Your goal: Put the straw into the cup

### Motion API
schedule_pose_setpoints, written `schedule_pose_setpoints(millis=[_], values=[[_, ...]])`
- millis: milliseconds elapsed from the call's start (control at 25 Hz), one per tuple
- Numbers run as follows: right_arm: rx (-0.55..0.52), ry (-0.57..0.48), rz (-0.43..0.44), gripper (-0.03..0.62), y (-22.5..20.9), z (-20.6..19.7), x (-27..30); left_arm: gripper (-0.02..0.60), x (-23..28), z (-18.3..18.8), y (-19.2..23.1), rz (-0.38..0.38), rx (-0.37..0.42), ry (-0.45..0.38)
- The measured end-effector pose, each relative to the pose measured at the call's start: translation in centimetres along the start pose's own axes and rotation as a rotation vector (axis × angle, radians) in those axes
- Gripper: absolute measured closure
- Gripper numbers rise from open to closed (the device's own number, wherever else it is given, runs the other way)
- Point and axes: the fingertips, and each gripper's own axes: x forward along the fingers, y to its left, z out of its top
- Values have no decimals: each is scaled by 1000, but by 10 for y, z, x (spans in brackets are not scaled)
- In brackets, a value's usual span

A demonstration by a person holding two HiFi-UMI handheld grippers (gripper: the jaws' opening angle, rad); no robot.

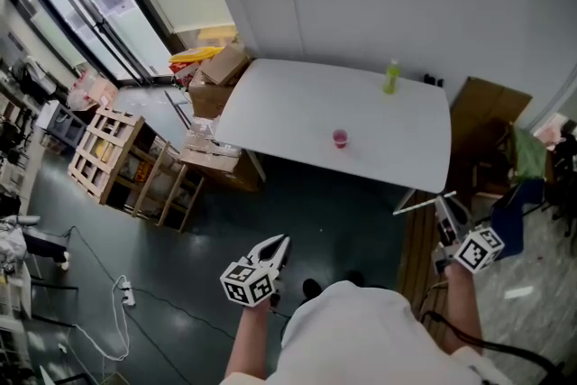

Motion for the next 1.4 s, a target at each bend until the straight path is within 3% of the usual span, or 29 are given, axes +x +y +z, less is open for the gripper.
schedule_pose_setpoints(millis=[640, 920, 1400], values=[[-45, 85, 93, 546, -29, 7, 26, 580, 34, -12, -10, 99, -55, -44], [-32, 77, 96, 546, -45, 15, 40, 580, 59, -2, -9, 87, -43, -30], [-20, 82, 51, 548, -54, 11, 85, 580, 99, 28, 30, 32, -43, 1]])
